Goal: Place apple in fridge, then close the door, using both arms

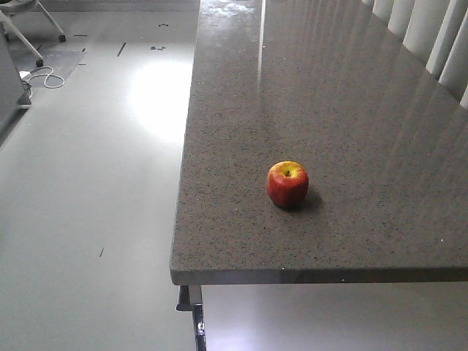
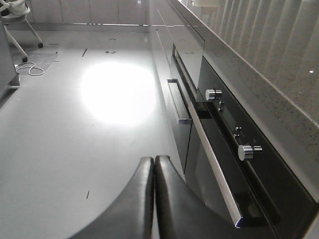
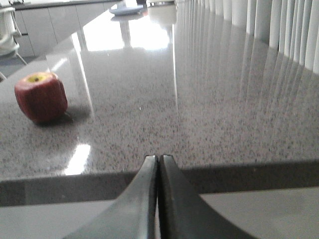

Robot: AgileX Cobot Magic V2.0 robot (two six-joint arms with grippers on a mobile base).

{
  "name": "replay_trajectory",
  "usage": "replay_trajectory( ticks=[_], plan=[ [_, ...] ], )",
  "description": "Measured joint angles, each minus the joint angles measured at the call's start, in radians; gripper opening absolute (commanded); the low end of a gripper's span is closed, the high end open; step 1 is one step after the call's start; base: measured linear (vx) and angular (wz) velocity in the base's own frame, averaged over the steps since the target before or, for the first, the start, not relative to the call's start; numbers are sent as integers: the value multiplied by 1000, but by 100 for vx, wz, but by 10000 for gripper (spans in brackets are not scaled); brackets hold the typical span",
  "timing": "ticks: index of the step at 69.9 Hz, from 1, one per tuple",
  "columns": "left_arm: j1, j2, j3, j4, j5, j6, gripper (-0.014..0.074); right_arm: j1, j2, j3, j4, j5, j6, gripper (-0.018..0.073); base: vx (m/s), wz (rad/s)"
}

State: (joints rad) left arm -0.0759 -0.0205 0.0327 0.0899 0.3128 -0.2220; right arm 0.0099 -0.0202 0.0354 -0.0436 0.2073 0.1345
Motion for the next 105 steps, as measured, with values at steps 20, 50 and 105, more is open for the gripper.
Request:
replay_trajectory(
  ticks=[20,50,105],
  plan=[
    [0,0,0,0,0,0,-6,0,0,-1,-19,-120,-1,-9,0,0],
    [0,0,0,0,0,0,-6,0,129,-346,-20,171,-50,-9,0,0],
    [0,0,0,0,0,0,-6,0,769,-792,239,666,-418,291,0,0]
  ],
)
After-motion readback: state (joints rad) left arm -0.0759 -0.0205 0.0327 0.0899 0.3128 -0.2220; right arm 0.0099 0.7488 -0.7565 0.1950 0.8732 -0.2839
